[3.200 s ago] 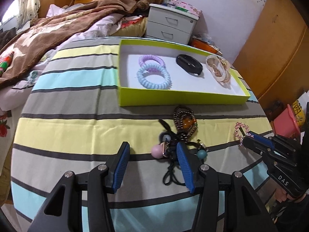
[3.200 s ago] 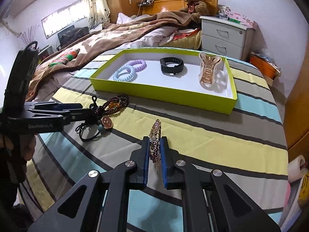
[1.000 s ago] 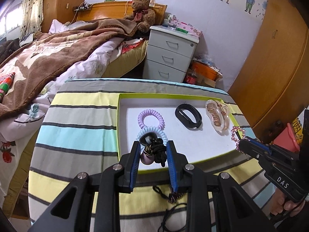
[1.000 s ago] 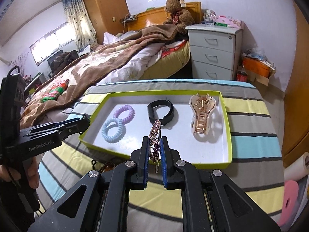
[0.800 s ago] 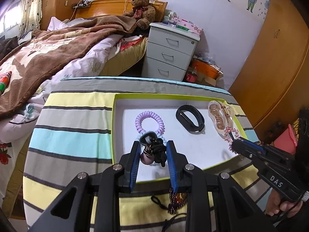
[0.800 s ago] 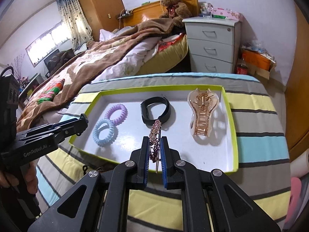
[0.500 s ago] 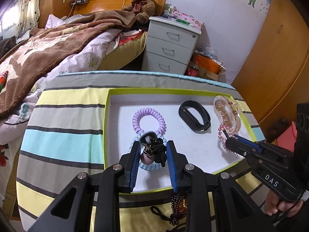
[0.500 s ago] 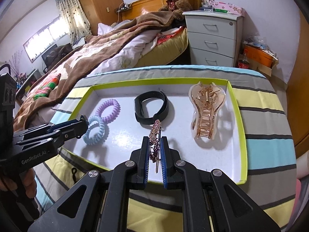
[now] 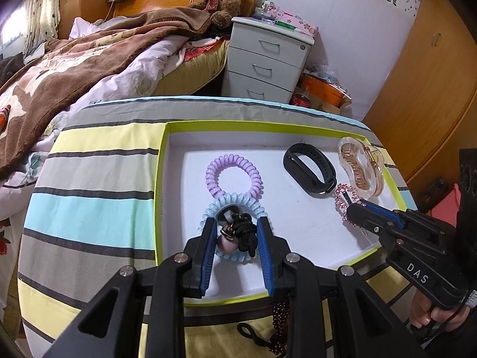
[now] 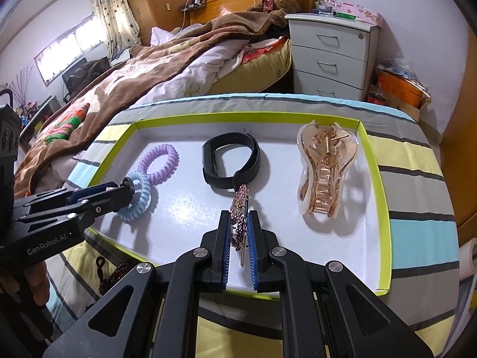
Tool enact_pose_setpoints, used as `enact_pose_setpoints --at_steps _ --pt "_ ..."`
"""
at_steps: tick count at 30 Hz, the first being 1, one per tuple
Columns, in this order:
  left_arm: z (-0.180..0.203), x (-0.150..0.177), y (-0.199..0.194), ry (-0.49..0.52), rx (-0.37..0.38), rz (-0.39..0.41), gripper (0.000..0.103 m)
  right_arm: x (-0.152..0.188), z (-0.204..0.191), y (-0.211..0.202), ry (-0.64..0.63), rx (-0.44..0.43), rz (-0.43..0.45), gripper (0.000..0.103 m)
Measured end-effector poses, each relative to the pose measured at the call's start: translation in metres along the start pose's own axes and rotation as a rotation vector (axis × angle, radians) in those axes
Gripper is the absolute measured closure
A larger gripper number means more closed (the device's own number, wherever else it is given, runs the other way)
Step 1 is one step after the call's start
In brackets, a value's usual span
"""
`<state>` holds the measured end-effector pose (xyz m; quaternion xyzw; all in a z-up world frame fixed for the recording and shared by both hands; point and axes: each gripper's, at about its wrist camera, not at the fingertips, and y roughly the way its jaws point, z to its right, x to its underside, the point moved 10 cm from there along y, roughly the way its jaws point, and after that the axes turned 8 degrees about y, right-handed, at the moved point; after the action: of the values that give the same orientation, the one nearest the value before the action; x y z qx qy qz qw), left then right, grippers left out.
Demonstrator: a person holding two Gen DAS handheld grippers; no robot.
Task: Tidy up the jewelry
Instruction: 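Lower both items into the green box and open both tools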
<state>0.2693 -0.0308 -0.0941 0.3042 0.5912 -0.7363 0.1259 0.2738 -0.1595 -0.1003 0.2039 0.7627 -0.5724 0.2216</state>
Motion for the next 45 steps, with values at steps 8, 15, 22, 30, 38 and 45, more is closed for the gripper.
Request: enact_pose_setpoints --at_steps 8,15,22,30,38,45 --pt "0.0 0.0 0.0 -0.002 -0.001 -0.001 0.074 0.001 0.003 0.003 0.001 0.012 0.0 0.092" --pt "-0.001 0.0 0.0 -0.011 0.005 -0.003 0.073 0.002 0.004 0.004 -0.003 0.022 0.0 0.091" --pt "-0.003 0.001 0.0 -0.007 -0.006 -0.006 0.071 0.001 0.004 0.003 -0.002 0.026 0.005 0.088" --pt "-0.002 0.001 0.0 -0.006 -0.013 -0.011 0.063 0.0 0.005 -0.001 -0.008 0.036 0.021 0.081" --pt "-0.002 0.002 -0.002 -0.01 -0.022 -0.008 0.055 -0.002 0.006 -0.004 0.0 0.042 0.029 0.069" --pt "-0.002 0.001 -0.007 -0.006 -0.025 0.001 0.053 -0.002 0.006 -0.006 -0.001 0.047 0.034 0.068"
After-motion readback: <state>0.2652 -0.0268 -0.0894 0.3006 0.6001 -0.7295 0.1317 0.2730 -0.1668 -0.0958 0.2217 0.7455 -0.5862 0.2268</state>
